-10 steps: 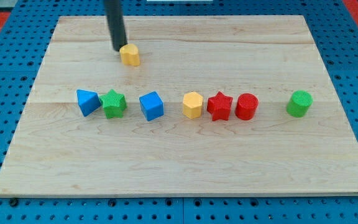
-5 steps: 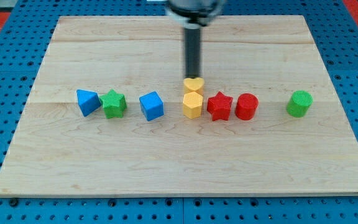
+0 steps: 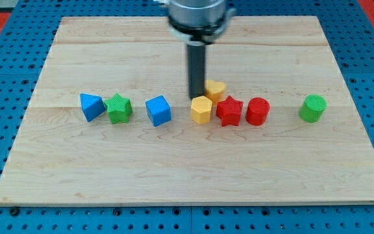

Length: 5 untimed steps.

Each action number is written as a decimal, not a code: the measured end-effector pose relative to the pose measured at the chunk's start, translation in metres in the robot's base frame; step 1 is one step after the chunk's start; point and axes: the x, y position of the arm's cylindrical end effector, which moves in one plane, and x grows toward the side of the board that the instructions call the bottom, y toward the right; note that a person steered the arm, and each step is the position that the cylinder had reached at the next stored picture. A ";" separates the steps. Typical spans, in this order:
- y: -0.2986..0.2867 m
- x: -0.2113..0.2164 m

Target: Place the yellow heart in between the red circle and the green circle

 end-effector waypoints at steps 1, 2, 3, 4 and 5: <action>0.052 -0.001; 0.077 -0.033; 0.057 -0.047; 0.072 -0.068; 0.087 -0.073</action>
